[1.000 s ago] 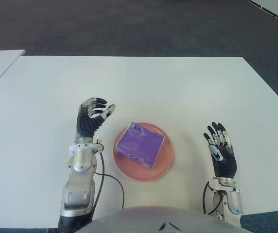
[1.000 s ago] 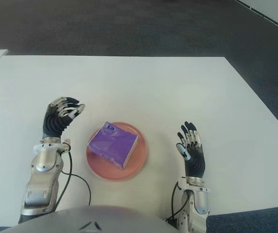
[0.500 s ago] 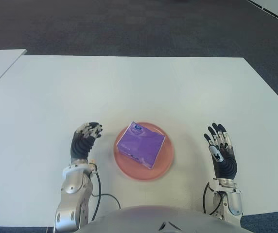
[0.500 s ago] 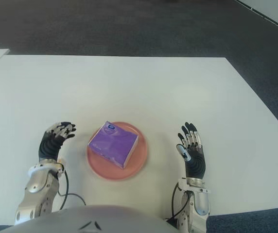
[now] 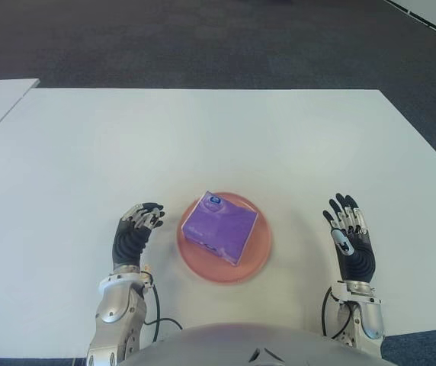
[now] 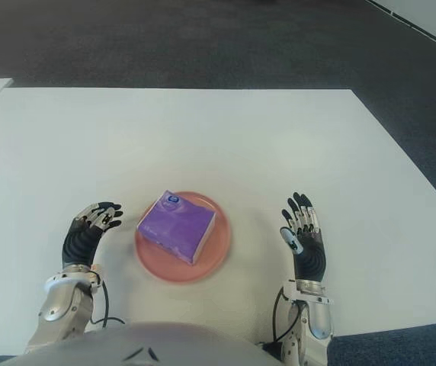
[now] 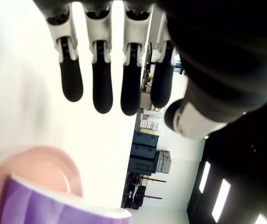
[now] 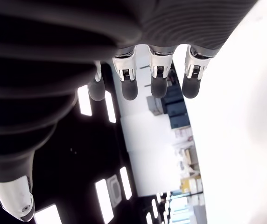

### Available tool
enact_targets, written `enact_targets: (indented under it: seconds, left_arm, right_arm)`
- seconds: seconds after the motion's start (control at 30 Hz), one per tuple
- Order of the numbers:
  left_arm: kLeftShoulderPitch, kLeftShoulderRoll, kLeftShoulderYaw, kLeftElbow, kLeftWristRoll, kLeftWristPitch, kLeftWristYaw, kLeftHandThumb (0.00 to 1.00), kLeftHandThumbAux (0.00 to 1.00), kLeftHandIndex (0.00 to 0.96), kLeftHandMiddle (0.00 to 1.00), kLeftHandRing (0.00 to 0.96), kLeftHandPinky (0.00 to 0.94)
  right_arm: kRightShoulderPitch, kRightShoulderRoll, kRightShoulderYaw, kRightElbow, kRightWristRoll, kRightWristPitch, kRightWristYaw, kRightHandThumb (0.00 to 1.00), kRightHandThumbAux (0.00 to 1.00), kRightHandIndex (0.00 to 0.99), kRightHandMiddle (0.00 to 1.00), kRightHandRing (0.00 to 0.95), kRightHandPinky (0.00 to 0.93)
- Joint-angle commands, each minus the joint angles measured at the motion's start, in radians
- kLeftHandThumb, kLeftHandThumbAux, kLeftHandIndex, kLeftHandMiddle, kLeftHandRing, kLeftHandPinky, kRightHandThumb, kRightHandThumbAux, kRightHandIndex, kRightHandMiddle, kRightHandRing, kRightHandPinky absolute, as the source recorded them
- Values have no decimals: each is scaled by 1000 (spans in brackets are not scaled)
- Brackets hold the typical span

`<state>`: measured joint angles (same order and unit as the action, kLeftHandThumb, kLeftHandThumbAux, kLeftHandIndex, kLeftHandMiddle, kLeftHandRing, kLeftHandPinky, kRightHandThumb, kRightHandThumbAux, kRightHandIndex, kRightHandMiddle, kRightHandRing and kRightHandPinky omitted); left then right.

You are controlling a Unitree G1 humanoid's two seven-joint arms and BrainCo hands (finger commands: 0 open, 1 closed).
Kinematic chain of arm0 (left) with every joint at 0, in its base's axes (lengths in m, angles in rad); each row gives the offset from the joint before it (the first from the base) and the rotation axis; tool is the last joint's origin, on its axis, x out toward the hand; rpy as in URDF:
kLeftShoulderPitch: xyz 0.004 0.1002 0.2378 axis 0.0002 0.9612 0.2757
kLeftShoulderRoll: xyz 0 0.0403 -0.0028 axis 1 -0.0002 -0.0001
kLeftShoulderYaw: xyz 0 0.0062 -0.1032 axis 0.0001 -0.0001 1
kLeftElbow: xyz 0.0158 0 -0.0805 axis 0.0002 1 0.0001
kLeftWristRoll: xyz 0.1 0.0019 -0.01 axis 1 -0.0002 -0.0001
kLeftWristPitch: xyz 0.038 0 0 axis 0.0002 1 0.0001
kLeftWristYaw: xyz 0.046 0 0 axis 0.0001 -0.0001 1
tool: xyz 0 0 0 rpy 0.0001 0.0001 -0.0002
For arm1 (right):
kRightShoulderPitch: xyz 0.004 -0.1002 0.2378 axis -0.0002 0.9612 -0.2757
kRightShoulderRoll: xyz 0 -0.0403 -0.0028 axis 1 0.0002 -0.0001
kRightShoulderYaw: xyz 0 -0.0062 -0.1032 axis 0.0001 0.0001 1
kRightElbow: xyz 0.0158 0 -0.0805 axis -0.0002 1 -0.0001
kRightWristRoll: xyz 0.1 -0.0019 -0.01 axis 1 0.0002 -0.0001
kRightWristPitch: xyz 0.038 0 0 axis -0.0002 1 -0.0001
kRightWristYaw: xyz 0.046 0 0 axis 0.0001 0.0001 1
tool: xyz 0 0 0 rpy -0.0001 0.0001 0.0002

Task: Put the tissue paper into the plate.

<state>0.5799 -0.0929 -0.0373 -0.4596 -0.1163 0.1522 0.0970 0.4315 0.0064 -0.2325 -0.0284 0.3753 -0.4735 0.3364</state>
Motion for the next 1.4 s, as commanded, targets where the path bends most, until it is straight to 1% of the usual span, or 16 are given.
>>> enact_targets:
  seconds: [0.03, 0.33, 0.4, 0.47, 0.53, 0.6, 0.73, 0.8, 0.93, 1.07, 1.2, 1.27, 1.4]
  left_arm:
    - [42, -11, -28, 15, 6, -13, -6, 690, 712, 412, 397, 390, 405]
    - [61, -11, -65, 33, 28, -65, 5, 697, 710, 415, 401, 396, 410]
    - [66, -5, -80, 50, 39, -120, -4, 696, 711, 414, 401, 396, 408]
    - [68, -2, -91, 70, 49, -171, -11, 694, 711, 414, 402, 396, 407]
    - [61, 2, -102, 107, 59, -240, -21, 693, 710, 414, 404, 397, 407]
    - [41, 14, -110, 168, 68, -324, -42, 690, 710, 415, 412, 399, 409]
    - [30, 20, -110, 223, 69, -392, -59, 687, 710, 415, 419, 400, 411]
    - [27, 16, -110, 239, 71, -405, -58, 686, 710, 415, 421, 401, 413]
    - [37, 6, -109, 222, 66, -359, -44, 687, 710, 415, 415, 399, 410]
    - [52, -6, -104, 190, 47, -274, -28, 688, 711, 413, 400, 393, 402]
    - [58, -12, -101, 168, 37, -224, -20, 687, 712, 411, 386, 386, 395]
    - [58, -16, -99, 168, 26, -212, -19, 686, 713, 410, 378, 381, 391]
    - [50, -24, -97, 186, 7, -215, -20, 685, 713, 408, 364, 374, 389]
  right_arm:
    - [7, -10, -10, 9, 16, 2, 7, 100, 626, 58, 71, 49, 54]
    - [2, -21, -21, 15, 30, 6, 16, 100, 626, 58, 71, 49, 54]
    - [29, -7, 71, 4, -97, 8, 4, 101, 628, 60, 75, 58, 67]
    - [39, -4, 113, 1, -157, 18, -7, 104, 628, 63, 79, 66, 77]
    - [35, -14, 120, 1, -167, 50, -21, 108, 627, 65, 83, 70, 82]
    - [34, -32, 128, -18, -175, 130, -40, 120, 622, 72, 90, 76, 90]
    - [22, -40, 137, -26, -180, 177, -52, 137, 613, 80, 100, 81, 89]
    - [20, -42, 142, -32, -179, 191, -56, 150, 607, 85, 106, 83, 84]
    - [25, -38, 157, -59, -187, 210, -72, 170, 603, 90, 108, 80, 71]
    - [35, -41, 170, -87, -204, 235, -92, 187, 592, 89, 96, 60, 32]
    - [41, -48, 179, -118, -225, 289, -121, 188, 567, 84, 87, 40, 6]
    - [41, -49, 184, -133, -236, 315, -137, 185, 553, 85, 90, 36, 3]
    - [41, -48, 189, -144, -248, 330, -151, 185, 534, 94, 101, 38, 0]
